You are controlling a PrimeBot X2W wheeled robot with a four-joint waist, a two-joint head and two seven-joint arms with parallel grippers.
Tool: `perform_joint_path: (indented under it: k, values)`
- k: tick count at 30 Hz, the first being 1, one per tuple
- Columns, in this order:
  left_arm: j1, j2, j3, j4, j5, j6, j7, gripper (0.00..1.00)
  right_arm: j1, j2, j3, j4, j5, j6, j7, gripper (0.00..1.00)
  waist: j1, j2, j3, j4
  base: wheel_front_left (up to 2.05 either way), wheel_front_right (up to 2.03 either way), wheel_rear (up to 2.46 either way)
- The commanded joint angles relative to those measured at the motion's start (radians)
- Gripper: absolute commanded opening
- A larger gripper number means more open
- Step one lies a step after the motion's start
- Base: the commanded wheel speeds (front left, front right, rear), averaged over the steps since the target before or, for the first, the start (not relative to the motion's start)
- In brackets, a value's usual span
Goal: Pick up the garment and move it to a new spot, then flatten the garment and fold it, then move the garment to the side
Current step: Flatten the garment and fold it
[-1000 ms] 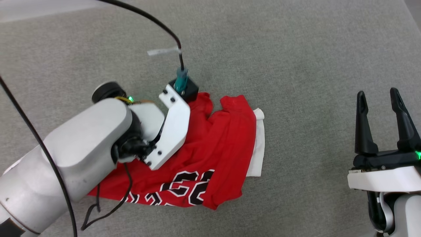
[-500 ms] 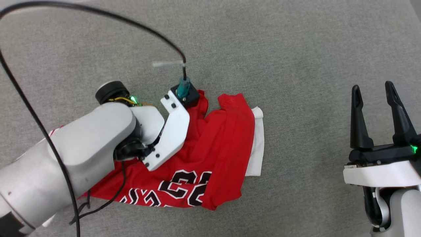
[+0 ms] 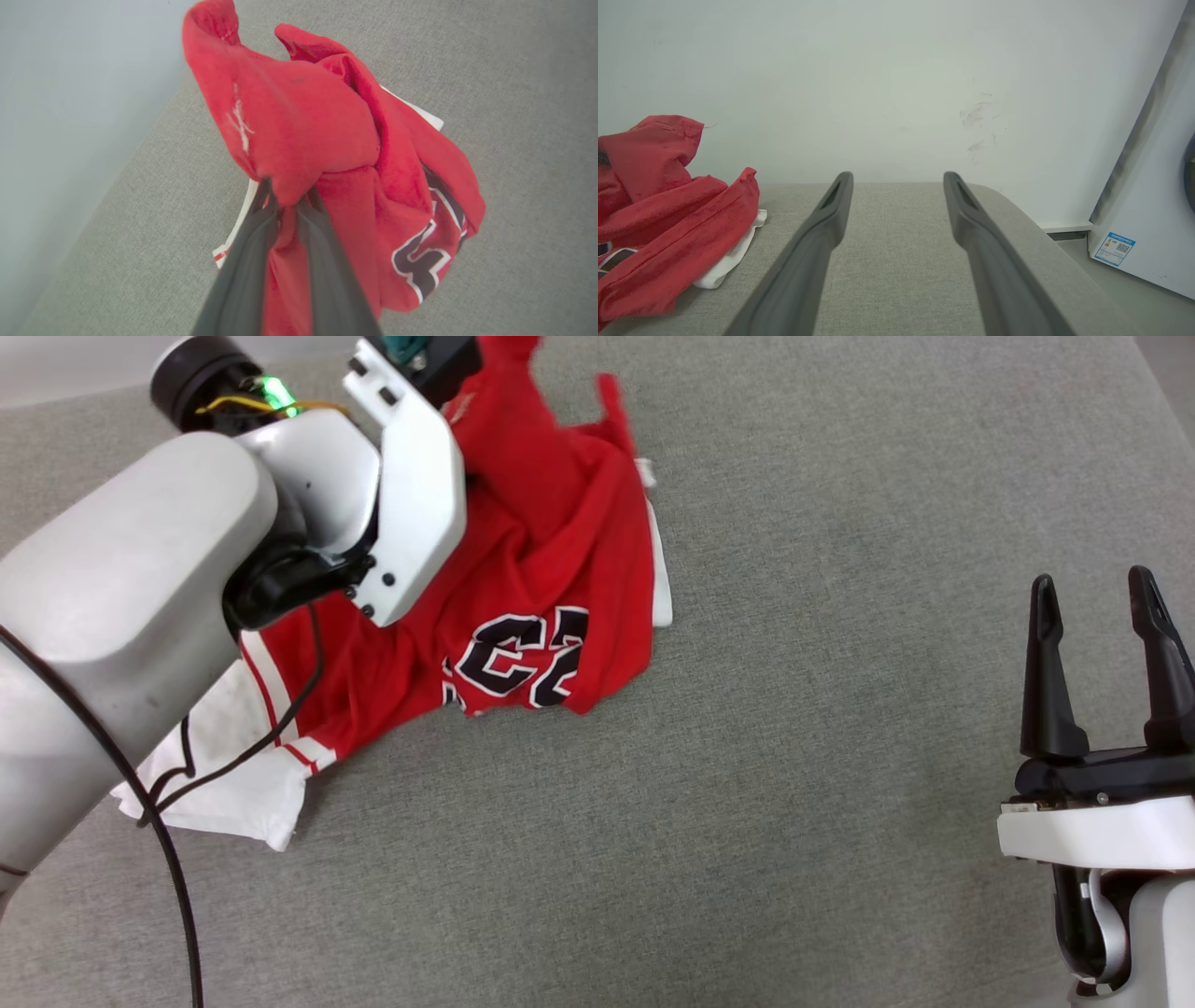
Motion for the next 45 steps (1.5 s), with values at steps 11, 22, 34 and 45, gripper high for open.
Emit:
perform_joint_path:
  k: [11,22,34,45]
  values:
    - [0.165,-0.025,-0.077,0.195,-0.033,0.003,-0.077,0.00,-0.011,0.011,0.020,0.024,0.004,0.000,-0.002,1.00,-0.0001,0.0000,0.023,-0.008,0.00,0.00,0.00]
    - [0.081,-0.044,-0.048,0.211,-0.067,0.003,-0.174,1.00,0.029,0.013,0.007,0.036,-0.008,0.000,-0.002,1.00,-0.0001,0.0000,-0.041,0.017,0.00,0.00,0.00]
    - [-0.136,-0.061,-0.028,0.204,-0.106,0.026,0.046,1.00,-0.003,0.013,0.030,0.013,0.002,0.000,-0.002,1.00,-0.0001,0.0000,0.021,-0.023,0.00,0.00,0.00]
    - [-0.176,-0.102,-0.060,0.392,-0.129,0.064,0.220,1.00,-0.064,0.016,0.046,0.003,0.020,0.000,-0.002,1.00,-0.0001,0.0000,0.162,-0.095,0.00,0.00,0.00]
